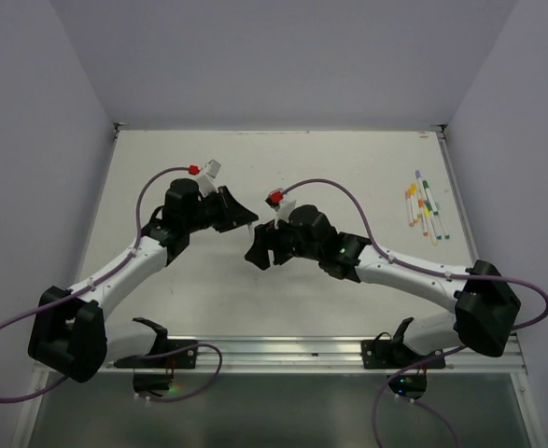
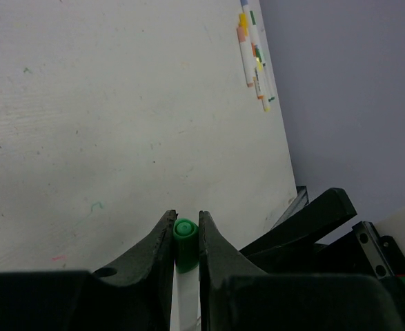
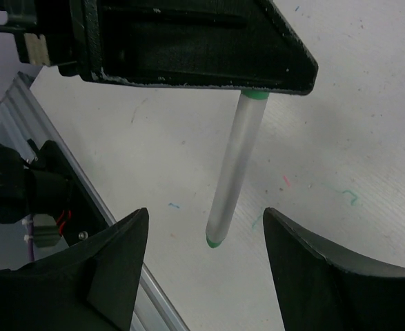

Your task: Open the pen caps

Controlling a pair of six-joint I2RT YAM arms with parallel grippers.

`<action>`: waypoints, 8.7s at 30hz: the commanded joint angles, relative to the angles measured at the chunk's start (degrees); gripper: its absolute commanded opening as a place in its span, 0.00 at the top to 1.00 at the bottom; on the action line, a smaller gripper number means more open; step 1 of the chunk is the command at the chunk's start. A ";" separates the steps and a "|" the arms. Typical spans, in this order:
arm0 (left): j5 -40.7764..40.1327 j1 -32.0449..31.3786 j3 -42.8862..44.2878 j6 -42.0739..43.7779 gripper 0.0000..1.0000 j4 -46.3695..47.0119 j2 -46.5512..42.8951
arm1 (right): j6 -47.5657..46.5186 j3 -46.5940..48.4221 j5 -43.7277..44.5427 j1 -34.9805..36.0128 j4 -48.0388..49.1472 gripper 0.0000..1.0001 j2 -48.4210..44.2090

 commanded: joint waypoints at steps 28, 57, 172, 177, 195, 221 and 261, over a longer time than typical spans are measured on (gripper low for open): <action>-25.52 0.16 0.23 -4.43 1.00 -8.90 -6.49 | 2.09 -0.57 9.46 3.11 5.90 1.00 9.83; -37.18 8.06 13.86 -3.11 1.00 -18.67 -2.28 | 4.28 -3.47 21.16 17.61 -1.83 1.00 10.53; -33.92 6.37 -2.06 -8.75 1.00 -0.13 -10.12 | -1.17 5.77 17.12 7.50 -2.02 1.00 11.24; -29.01 14.12 0.31 -6.30 1.00 1.30 -5.02 | 0.42 0.94 15.98 10.05 -0.79 1.00 9.58; -22.50 17.21 2.47 9.27 1.00 -11.20 -7.79 | -1.67 3.81 11.51 -1.08 -2.98 1.00 8.59; -17.49 17.29 -8.72 7.17 1.00 -1.10 6.51 | -17.51 57.96 8.60 -12.09 -13.35 0.98 57.02; -19.86 17.29 -12.33 5.06 0.48 3.04 11.70 | -16.37 54.72 5.34 -14.03 -12.56 0.52 57.91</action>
